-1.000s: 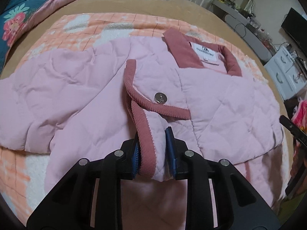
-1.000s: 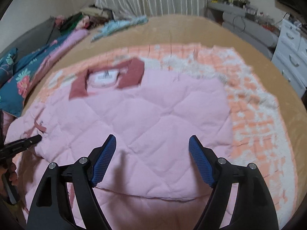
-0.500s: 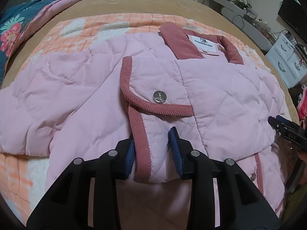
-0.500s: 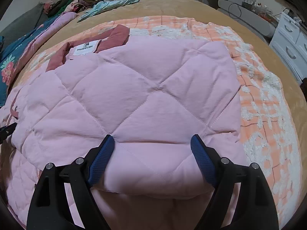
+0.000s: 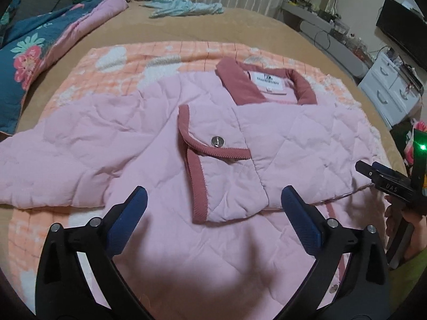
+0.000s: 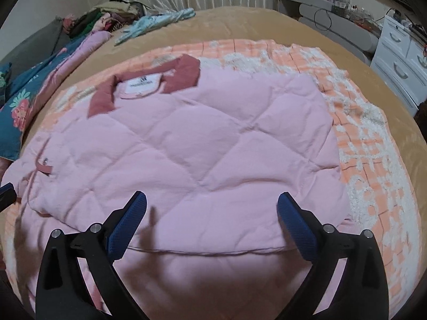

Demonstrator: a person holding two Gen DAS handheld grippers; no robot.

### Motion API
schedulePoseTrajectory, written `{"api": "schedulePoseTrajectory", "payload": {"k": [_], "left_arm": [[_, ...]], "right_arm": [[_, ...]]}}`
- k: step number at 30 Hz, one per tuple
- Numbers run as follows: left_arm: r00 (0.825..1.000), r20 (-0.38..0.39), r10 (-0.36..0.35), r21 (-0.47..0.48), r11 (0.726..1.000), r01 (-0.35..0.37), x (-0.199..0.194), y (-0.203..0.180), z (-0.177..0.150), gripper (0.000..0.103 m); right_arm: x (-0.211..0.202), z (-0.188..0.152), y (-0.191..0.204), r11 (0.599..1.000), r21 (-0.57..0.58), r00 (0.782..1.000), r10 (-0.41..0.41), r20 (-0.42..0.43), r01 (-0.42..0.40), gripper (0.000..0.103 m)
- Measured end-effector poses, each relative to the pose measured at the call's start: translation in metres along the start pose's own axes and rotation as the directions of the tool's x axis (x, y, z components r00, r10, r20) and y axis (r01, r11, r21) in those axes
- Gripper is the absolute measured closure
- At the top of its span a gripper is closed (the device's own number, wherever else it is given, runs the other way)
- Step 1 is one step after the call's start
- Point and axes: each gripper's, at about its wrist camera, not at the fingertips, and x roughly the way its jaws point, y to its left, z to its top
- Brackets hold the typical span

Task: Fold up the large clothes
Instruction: 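Move the left tool to the other sleeve cuff and grasp it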

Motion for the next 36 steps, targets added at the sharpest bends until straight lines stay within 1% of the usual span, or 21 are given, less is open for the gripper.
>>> {"api": "schedulePoseTrajectory", "payload": {"k": [4,7,9,15,19,22,27,30,36], "left_arm": [[0.999,0.019,0.025,-0.005,1.0,-0.025,-0.015,0.008,-0.001,0.009],[0.999,0.036,0.034,-0.039,0.999,-0.032,-0.027,0.022,-0.006,0.009],[0.997,0.052,0.061,-0.058,0.997,-0.058,-0.036,0.033,-0.01,0.009],[0.993,0.081,0.09,-0.121,0.989,-0.08,-0.06,0.064,-0.019,0.009],[0.99,0.094,0.107,-0.141,0.986,-0.094,-0.074,0.079,-0.023,0.009],[0.988,0.1,0.114,-0.155,0.983,-0.098,-0.082,0.09,-0.026,0.009],[0.983,0.12,0.137,-0.202,0.973,-0.111,-0.095,0.113,-0.031,0.009],[0.984,0.126,0.125,-0.239,0.967,-0.092,-0.1,0.128,-0.035,0.009],[0.976,0.131,0.176,-0.295,0.946,-0.132,-0.105,0.159,-0.039,0.009]], "right_arm": [[-0.015,0.002,0.012,1.0,-0.003,0.999,0.019,0.026,-0.019,0.004],[-0.03,0.002,0.021,0.999,0.004,0.997,0.045,0.063,-0.045,0.004],[-0.039,0.002,0.029,0.998,0.004,0.995,0.058,0.079,-0.058,0.004],[-0.062,0.005,0.061,0.995,-0.036,0.989,0.098,0.113,-0.095,0.004],[-0.08,0.009,0.085,0.994,-0.071,0.984,0.096,0.153,-0.086,0.004],[-0.091,0.012,0.099,0.992,-0.083,0.98,0.108,0.17,-0.096,0.004],[-0.105,0.016,0.123,0.988,-0.115,0.971,0.129,0.2,-0.107,0.004],[-0.113,0.018,0.139,0.985,-0.136,0.965,0.135,0.224,-0.106,0.004],[-0.117,0.023,0.179,0.974,-0.185,0.958,0.173,0.23,-0.131,0.004]]}}
